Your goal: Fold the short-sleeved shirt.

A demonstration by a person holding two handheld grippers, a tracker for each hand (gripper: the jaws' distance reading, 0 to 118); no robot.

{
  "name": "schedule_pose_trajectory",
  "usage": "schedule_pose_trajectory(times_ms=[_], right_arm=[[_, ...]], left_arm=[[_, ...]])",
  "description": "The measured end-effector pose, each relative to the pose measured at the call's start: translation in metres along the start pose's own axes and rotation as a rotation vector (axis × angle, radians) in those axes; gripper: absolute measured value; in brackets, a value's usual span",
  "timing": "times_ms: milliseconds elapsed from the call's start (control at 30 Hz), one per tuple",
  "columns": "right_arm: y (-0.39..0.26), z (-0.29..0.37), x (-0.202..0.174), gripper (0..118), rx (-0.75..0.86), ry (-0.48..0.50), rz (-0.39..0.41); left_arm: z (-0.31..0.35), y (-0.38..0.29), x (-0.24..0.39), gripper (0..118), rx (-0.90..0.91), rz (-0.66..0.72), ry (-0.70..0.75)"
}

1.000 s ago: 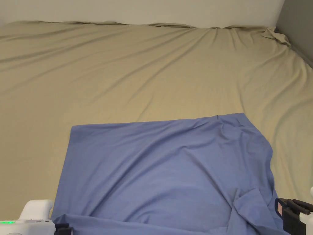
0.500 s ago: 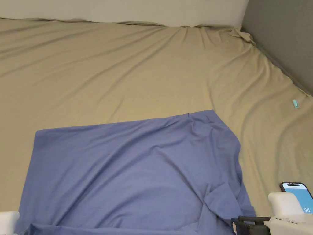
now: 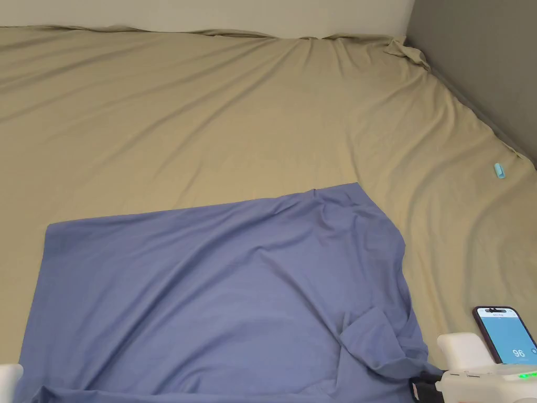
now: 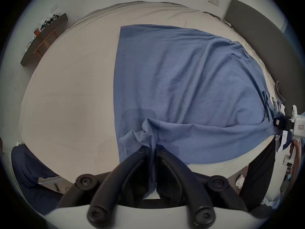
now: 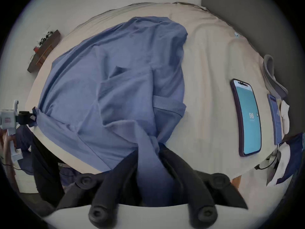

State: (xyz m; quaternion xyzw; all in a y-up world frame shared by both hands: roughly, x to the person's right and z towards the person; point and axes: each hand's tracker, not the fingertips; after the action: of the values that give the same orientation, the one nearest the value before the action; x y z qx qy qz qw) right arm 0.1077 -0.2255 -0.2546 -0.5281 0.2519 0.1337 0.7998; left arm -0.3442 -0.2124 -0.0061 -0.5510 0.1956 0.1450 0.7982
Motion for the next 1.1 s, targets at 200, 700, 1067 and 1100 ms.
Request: schedule_pose_trajectory(times_ms=[200, 700, 1067, 1100], right_arm=[[0.044, 0.026, 0.001, 8, 0.084, 0.04, -0.013], [0.173, -0.068, 0.001, 8, 0.057, 0.016, -0.002], [0.167, -0.073, -0.004, 112, 0.053, -0.026, 0.037], [0.164, -0.066, -0.005, 112, 0.068, -0.03, 0.027]], left_arm=[[0.024, 0.027, -0.011, 6, 0.039, 0.007, -0.034], [-0.054, 0.13, -0.034, 6, -0.032, 0.062, -0.043], [-0.051, 0.123, -0.032, 87, 0.022, 0.029, 0.084], [-0.044, 0.121, -0.033, 87, 0.049, 0.017, 0.105]])
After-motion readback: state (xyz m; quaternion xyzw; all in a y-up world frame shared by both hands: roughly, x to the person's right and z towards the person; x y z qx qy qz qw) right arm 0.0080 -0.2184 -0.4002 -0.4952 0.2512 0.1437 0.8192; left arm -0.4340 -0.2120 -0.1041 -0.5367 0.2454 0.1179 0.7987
